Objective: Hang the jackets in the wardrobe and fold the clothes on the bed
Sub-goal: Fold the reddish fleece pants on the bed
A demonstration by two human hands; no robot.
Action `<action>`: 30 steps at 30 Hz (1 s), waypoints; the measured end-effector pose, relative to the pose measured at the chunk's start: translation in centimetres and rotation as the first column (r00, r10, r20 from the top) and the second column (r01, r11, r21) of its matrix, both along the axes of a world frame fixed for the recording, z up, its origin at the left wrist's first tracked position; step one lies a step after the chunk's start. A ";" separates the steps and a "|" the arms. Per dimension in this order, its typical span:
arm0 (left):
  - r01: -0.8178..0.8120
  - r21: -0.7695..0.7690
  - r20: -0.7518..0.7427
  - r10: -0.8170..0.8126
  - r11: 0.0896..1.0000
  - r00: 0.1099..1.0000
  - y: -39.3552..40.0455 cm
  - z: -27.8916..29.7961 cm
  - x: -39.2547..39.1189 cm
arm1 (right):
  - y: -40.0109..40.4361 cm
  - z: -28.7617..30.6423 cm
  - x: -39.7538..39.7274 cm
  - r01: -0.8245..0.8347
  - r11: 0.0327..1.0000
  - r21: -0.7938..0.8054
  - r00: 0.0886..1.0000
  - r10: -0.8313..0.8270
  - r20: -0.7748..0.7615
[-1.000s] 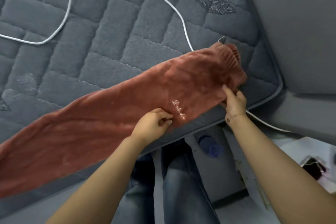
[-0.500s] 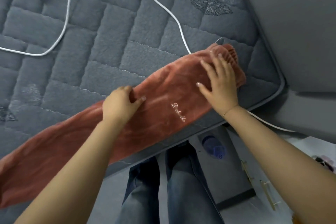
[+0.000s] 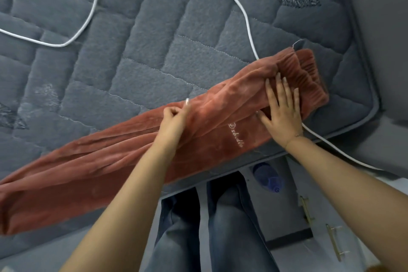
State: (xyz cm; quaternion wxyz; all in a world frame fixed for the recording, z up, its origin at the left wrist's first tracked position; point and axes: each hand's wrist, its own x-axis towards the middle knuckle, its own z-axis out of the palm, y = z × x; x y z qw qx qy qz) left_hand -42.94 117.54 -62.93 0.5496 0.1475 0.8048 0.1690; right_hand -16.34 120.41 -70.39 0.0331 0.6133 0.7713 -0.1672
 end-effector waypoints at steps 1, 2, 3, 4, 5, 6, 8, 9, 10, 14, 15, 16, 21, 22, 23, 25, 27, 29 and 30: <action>-0.131 0.092 0.077 0.124 0.987 0.989 0.6 0.0 -0.5 | 0.1 0.0 -0.1 0.000 1.000 -0.007 1.000 0.000 -0.010; -0.195 0.185 0.108 0.177 0.963 0.978 1.2 0.0 -1.1 | 0.1 0.0 0.0 -0.004 1.000 -0.009 1.000 0.004 -0.020; -0.213 0.260 0.114 0.189 0.942 0.975 2.1 0.0 -1.9 | 0.2 0.1 0.1 -0.012 1.000 -0.003 1.000 0.012 -0.027; -0.200 0.315 0.108 0.174 0.928 0.979 3.1 -0.1 -2.7 | 0.3 0.2 0.3 -0.021 1.000 0.010 0.999 0.022 -0.028; -0.168 0.341 0.091 0.146 0.925 0.985 4.1 -0.5 -3.6 | 0.6 0.4 0.5 -0.022 0.999 0.027 1.000 0.023 -0.021; -0.127 0.343 0.066 0.111 0.931 0.992 5.1 -0.9 -4.4 | 0.9 0.5 0.9 -0.007 0.999 0.048 1.000 0.008 -0.007; 0.010 0.290 -0.043 0.003 0.957 0.999 6.6 -2.1 -5.7 | 2.0 0.8 1.8 0.039 0.997 0.067 0.998 -0.042 0.042; 0.111 0.255 -0.141 -0.077 0.961 0.987 7.1 -2.7 -6.2 | 2.7 0.9 2.2 0.045 0.998 0.054 0.996 -0.049 0.075; 0.215 0.233 -0.243 -0.158 0.948 0.957 7.3 -3.3 -6.6 | 3.3 0.9 2.6 0.033 0.999 0.030 0.994 -0.036 0.106; 0.484 0.242 -0.486 -0.327 0.841 0.810 7.6 -4.7 -7.5 | 4.9 0.7 3.8 -0.024 0.999 -0.044 0.990 0.030 0.140; 0.529 0.229 -0.541 -0.346 0.817 0.767 7.6 -5.0 -7.8 | 5.0 0.7 3.9 -0.020 0.998 -0.055 0.991 0.027 0.130; 0.580 0.191 -0.598 -0.375 0.792 0.708 7.7 -5.3 -8.1 | 5.1 0.8 4.0 -0.017 0.998 -0.058 0.993 0.024 0.113; 0.718 0.152 -0.588 -0.521 0.679 0.618 7.9 -4.8 -8.4 | 4.4 1.5 4.8 0.226 0.974 -0.032 0.957 -0.228 -0.178; 0.727 0.213 -0.592 -0.505 0.653 0.628 7.4 -4.0 -8.2 | 4.4 1.7 5.1 0.369 0.925 -0.088 0.883 -0.379 -0.277; 0.752 0.257 -0.631 -0.485 0.607 0.606 6.6 -2.9 -7.9 | 4.5 1.9 5.4 0.480 0.863 -0.157 0.797 -0.504 -0.334; 0.819 0.299 -0.719 -0.450 0.489 0.531 3.8 -1.0 -6.8 | 5.2 2.2 6.1 0.571 0.777 -0.264 0.710 -0.629 -0.318; 0.851 0.304 -0.748 -0.445 0.429 0.492 -0.1 -0.5 -5.0 | 6.4 2.5 6.7 0.601 0.688 -0.407 0.616 -0.723 -0.313; 0.868 0.250 -0.729 -0.507 0.429 0.460 -3.6 -1.1 -3.2 | 7.5 3.7 6.6 0.558 0.542 -0.629 0.400 -0.839 -0.368; 0.862 0.213 -0.696 -0.548 0.460 0.464 -4.9 -1.6 -2.4 | 7.8 4.6 6.4 0.494 0.499 -0.712 0.323 -0.866 -0.382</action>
